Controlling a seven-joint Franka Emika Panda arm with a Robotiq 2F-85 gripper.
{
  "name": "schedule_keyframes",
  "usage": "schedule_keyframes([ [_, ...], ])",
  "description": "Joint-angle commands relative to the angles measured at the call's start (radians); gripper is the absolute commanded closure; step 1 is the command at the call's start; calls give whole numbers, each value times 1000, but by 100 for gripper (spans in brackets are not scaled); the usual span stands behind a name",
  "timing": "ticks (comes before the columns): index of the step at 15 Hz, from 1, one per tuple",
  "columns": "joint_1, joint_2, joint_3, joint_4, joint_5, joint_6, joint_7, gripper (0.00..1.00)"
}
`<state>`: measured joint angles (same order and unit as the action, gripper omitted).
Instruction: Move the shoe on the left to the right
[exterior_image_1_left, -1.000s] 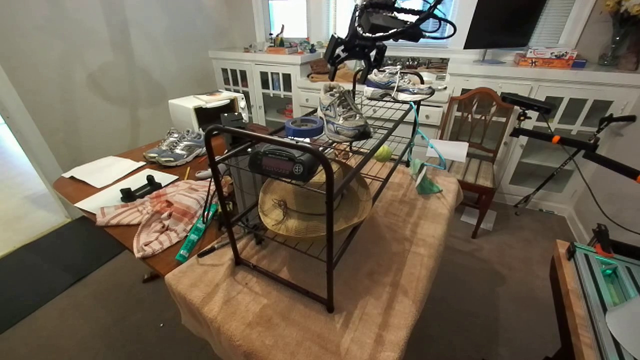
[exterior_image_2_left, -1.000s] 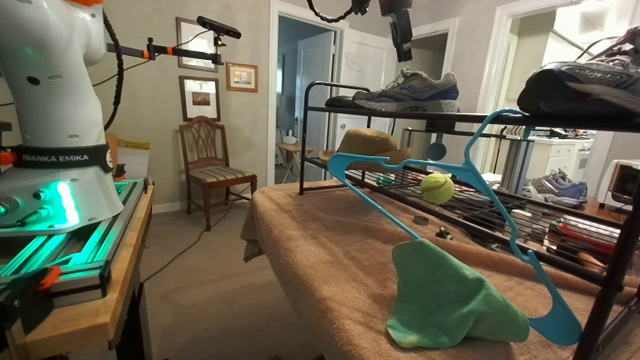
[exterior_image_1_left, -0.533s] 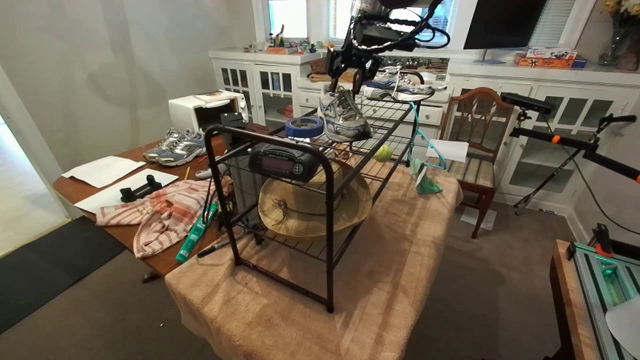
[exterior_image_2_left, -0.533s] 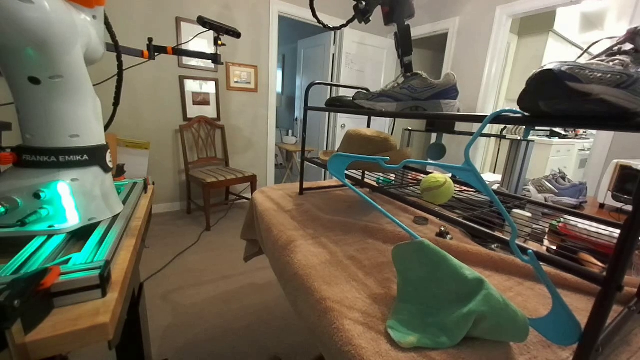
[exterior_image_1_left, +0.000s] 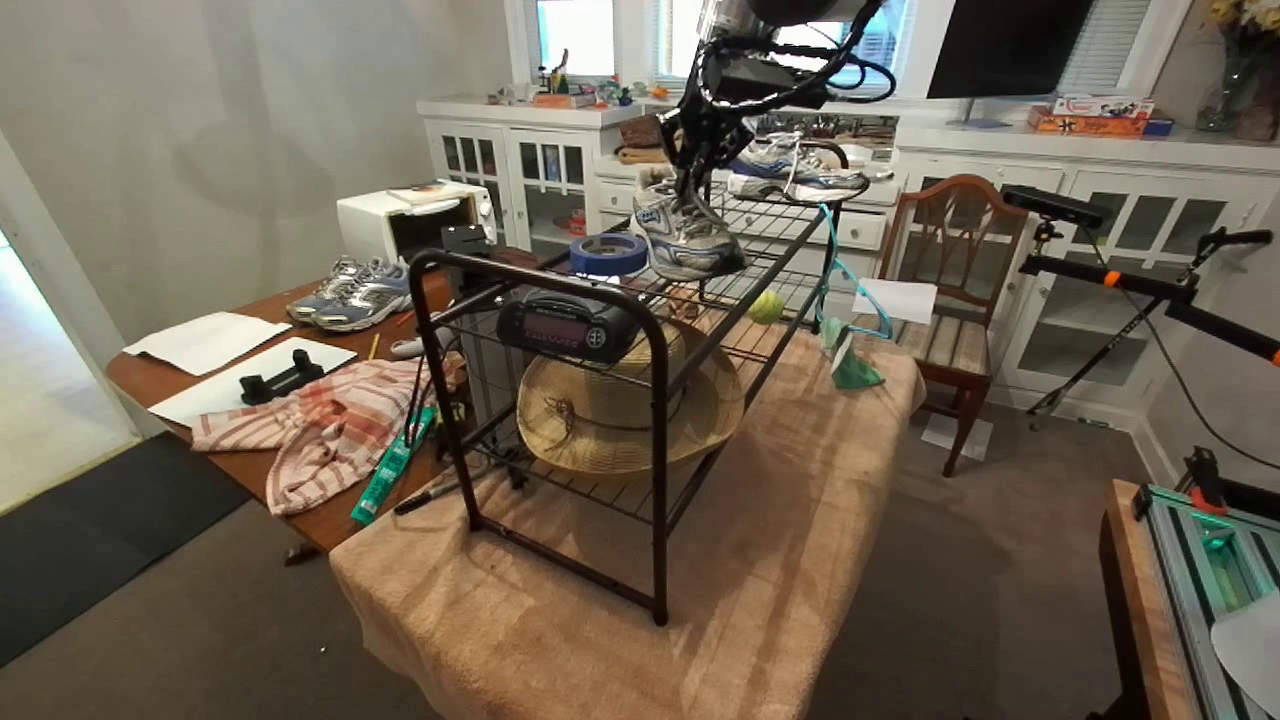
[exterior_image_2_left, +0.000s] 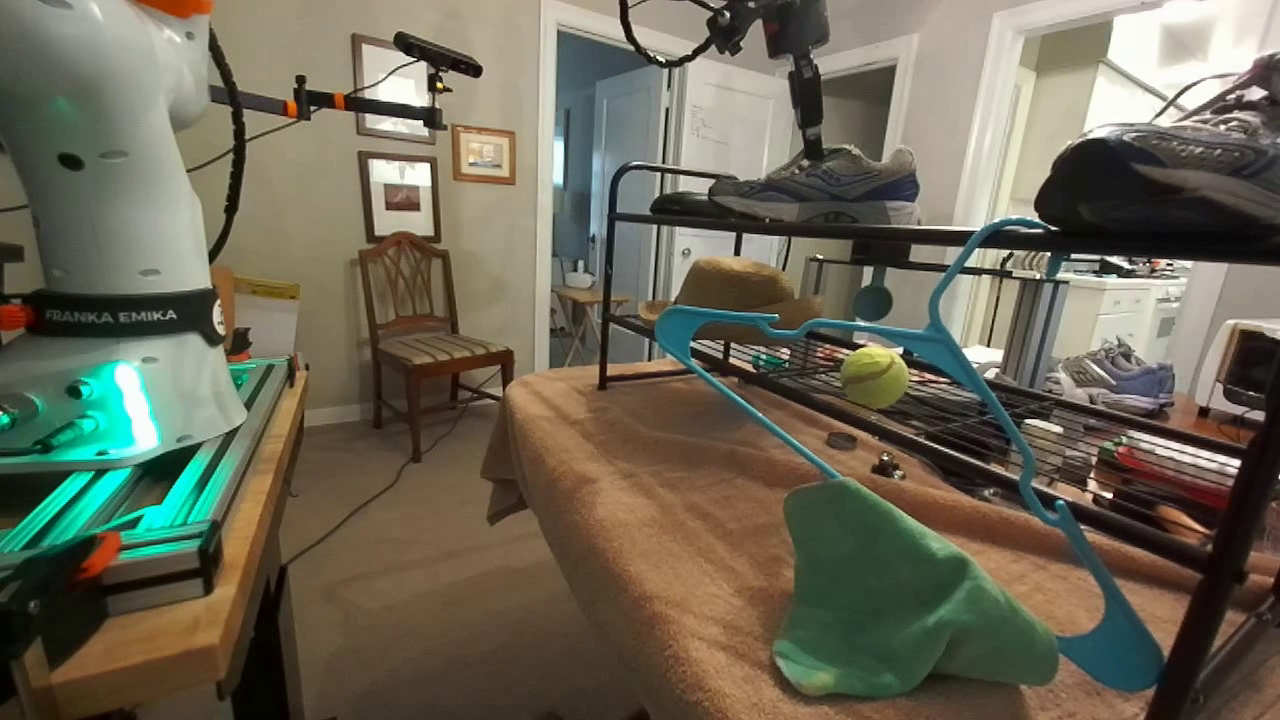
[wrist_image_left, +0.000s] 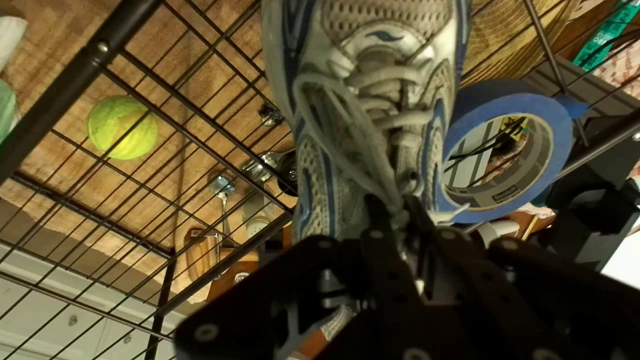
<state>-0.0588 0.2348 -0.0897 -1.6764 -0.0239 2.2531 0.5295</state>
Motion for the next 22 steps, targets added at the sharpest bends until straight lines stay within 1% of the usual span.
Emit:
schedule_keyframes([
  [1,20,13,-15,11,-16,12,24,100],
  [2,22,8,-17,11,-20,11,28,98],
  [6,29,-45,-26,15,-20,-12,82,98],
  [13,6,-115,-43,40,-15,-24,168,98],
  [16,3,-138,-50,37,-39,-20,202,98],
  [19,-10,-155,-55,31,-40,-20,192,98],
  [20,-21,-166,-55,28,-15,-21,149,98],
  [22,-37,-173,-60,30,2,-18,113,98],
])
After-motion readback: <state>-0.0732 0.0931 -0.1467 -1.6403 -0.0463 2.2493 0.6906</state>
